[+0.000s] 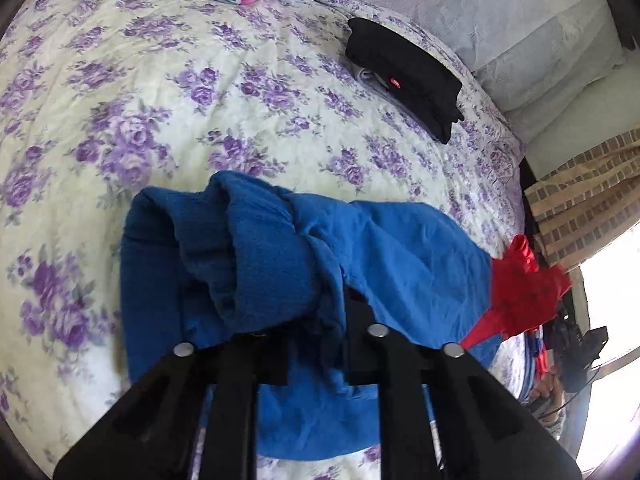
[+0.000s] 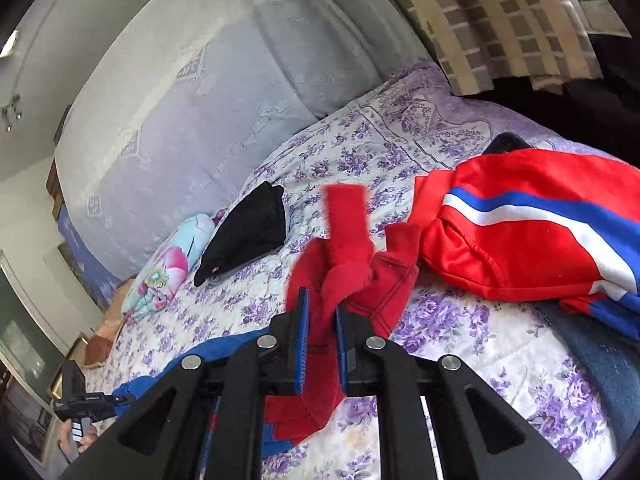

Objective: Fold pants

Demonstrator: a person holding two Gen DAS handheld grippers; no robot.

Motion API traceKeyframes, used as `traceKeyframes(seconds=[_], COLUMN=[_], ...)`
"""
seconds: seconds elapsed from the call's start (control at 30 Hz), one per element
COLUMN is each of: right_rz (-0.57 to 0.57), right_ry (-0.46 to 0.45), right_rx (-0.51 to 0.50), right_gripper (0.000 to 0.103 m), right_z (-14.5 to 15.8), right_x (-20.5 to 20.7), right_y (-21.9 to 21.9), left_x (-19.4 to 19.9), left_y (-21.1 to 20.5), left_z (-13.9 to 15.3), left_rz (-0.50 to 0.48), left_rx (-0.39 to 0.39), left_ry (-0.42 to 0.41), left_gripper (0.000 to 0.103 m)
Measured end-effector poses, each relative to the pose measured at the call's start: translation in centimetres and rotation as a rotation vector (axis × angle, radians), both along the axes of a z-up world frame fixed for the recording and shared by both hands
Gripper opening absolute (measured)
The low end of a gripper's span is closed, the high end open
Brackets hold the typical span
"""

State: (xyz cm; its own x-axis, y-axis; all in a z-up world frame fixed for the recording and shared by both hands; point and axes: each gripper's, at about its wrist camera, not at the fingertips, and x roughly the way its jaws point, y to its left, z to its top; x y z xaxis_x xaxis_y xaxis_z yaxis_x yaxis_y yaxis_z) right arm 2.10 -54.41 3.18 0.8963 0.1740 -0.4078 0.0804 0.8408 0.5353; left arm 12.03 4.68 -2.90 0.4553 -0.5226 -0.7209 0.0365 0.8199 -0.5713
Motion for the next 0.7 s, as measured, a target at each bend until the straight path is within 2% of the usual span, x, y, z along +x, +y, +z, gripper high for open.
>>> traceKeyframes(seconds=[0.1, 0.23, 0.33, 0.43, 0.47, 0.5, 0.53, 0.57, 0.63, 0.67, 0.7], right_rz=[-0.004, 0.02, 0.029, 0.036, 0.058, 0.071, 0.064, 0.039, 0.026, 0.048, 0.059], right_ry=[-0.011, -0.033, -0.023, 0.049, 0.092, 0.134, 0.166, 0.189, 0.175, 0.148, 0.128], right_rx=[0.072, 0.117, 0.141, 0.195, 0.175, 0.13, 0.092, 0.058, 0.045, 0.053, 0.046], right_gripper=[0.012, 0.012, 0.012, 0.014, 0.016, 0.024, 0.051, 0.064, 0.064, 0.064, 0.064], right_z=[0.1, 1.6, 2.4, 1.6, 1.3, 0.8, 0.3, -0.1, -0.2, -0.1, -0.1], right_x=[0.8, 4.4, 8.9, 16.1, 19.2, 22.2, 24.5, 26.1, 27.2, 26.8, 26.0], right_y=[-1.4, -2.6, -2.8, -2.6, -2.2, -1.5, -1.0, -0.5, 0.5, 0.9, 1.3], left_x=[0.9, 2.9, 6.1, 10.9, 12.5, 14.4, 16.0, 17.3, 18.2, 17.9, 17.3], left_y=[0.7, 3.3, 5.0, 6.2, 6.6, 6.7, 6.6, 6.6, 6.4, 6.3, 6.1], left_z=[2.1, 5.8, 6.8, 5.9, 5.3, 4.3, 3.3, 2.0, 0.0, -0.1, 0.4], left_rz=[0.049, 0.151, 0.201, 0.26, 0.291, 0.315, 0.32, 0.326, 0.317, 0.301, 0.269], left_rx=[-0.032, -0.084, -0.119, -0.149, -0.155, -0.142, -0.12, -0.109, -0.13, -0.14, -0.128], left_ry=[-0.07, -0.157, -0.158, -0.103, -0.081, -0.045, -0.003, 0.049, 0.124, 0.115, 0.089], left_gripper=[0.009, 0.009, 0.009, 0.009, 0.009, 0.009, 0.009, 0.009, 0.009, 0.011, 0.018])
